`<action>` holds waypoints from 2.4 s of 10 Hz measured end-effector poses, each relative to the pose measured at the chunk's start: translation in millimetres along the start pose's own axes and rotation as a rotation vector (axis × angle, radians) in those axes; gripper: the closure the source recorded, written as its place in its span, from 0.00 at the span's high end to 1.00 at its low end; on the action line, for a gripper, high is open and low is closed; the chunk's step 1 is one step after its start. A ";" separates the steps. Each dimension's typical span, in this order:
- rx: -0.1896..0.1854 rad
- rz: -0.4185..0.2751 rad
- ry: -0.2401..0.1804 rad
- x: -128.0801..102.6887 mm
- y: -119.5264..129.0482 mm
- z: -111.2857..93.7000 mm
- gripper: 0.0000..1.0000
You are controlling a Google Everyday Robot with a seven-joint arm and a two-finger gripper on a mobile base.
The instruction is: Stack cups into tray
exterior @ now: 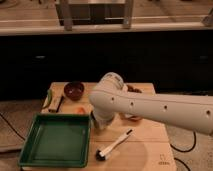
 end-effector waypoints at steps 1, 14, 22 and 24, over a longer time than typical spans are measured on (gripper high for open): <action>0.003 -0.011 0.003 3.5 -1.9 1.2 0.00; 0.000 -0.170 -0.006 52.8 -29.1 44.0 0.00; -0.034 -0.193 -0.013 64.0 -38.8 71.0 0.00; -0.037 -0.190 -0.015 66.2 -37.7 73.3 0.00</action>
